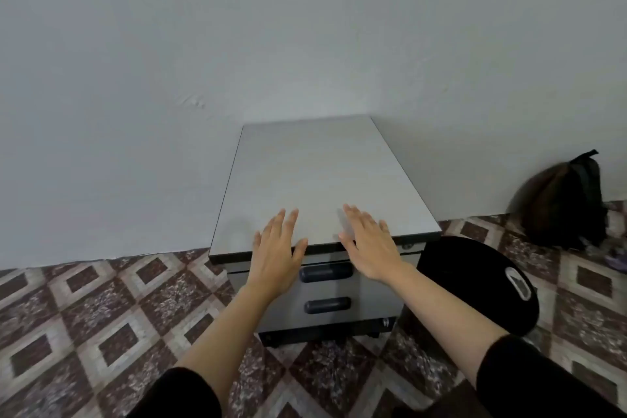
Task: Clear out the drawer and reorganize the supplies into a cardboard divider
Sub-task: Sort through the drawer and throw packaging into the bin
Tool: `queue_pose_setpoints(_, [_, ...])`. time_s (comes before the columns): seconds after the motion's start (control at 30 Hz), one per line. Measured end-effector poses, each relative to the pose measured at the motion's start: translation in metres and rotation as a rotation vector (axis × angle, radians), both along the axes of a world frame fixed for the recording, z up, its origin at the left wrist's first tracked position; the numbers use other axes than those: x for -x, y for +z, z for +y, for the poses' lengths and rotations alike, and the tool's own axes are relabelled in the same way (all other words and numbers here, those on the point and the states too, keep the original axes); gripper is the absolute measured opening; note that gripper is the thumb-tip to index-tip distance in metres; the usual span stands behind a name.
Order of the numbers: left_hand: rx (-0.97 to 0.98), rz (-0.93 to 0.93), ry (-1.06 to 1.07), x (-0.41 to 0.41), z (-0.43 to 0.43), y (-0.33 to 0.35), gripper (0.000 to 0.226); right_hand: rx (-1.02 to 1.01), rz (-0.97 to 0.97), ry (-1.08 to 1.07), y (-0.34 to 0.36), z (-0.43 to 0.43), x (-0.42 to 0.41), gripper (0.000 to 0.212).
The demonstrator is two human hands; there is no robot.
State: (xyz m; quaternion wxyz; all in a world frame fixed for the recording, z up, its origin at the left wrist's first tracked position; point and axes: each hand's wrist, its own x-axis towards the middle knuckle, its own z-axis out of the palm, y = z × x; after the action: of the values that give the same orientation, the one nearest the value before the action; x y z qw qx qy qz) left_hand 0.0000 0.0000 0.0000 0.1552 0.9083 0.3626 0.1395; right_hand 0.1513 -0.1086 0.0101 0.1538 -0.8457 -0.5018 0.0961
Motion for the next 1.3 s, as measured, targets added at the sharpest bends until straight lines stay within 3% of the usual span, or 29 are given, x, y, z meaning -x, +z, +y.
queue_pose_setpoints(0.2, [-0.178,0.116,-0.058,0.020,0.005,-0.025,0.085,0.074,-0.114,0.050,-0.010,-0.006,-0.001,0.050])
queue_pose_setpoints(0.37, [-0.208,0.130,-0.045,0.018,0.005,-0.027,0.056,0.098,-0.161,0.064,-0.011,-0.007,-0.001,0.052])
queue_pose_setpoints(0.57, [-0.242,0.123,-0.047,0.020,0.004,-0.031,0.057,0.082,-0.149,0.052,-0.015,-0.009,0.001,0.055])
queue_pose_setpoints(0.67, [-0.258,0.035,-0.046,0.019,-0.002,-0.033,0.055,-0.117,-0.041,0.037,-0.018,-0.017,0.011,0.051])
queue_pose_setpoints(0.77, [-0.297,-0.169,-0.170,0.029,-0.022,-0.045,0.050,-0.377,0.169,0.024,-0.031,-0.036,0.040,0.048])
queue_pose_setpoints(0.87, [-0.291,-0.272,-0.230,0.043,-0.046,-0.078,0.045,-0.452,0.305,-0.015,-0.068,-0.053,0.058,0.047])
queue_pose_setpoints(0.93, [-0.089,-0.255,-0.125,0.050,-0.059,-0.101,0.039,-0.361,0.508,-0.143,-0.099,-0.056,0.057,0.041])
queue_pose_setpoints(1.07, [0.724,-0.152,0.210,0.049,-0.060,-0.136,0.031,-0.185,1.084,-0.527,-0.147,-0.050,0.043,0.044])
queue_pose_setpoints(1.2, [1.101,-0.170,0.328,0.037,-0.049,-0.153,0.042,-0.094,1.194,-0.584,-0.170,-0.041,0.028,0.049])
queue_pose_setpoints(1.3, [1.228,-0.269,0.413,0.020,-0.032,-0.166,0.052,-0.058,1.268,-0.618,-0.185,-0.026,0.019,0.055])
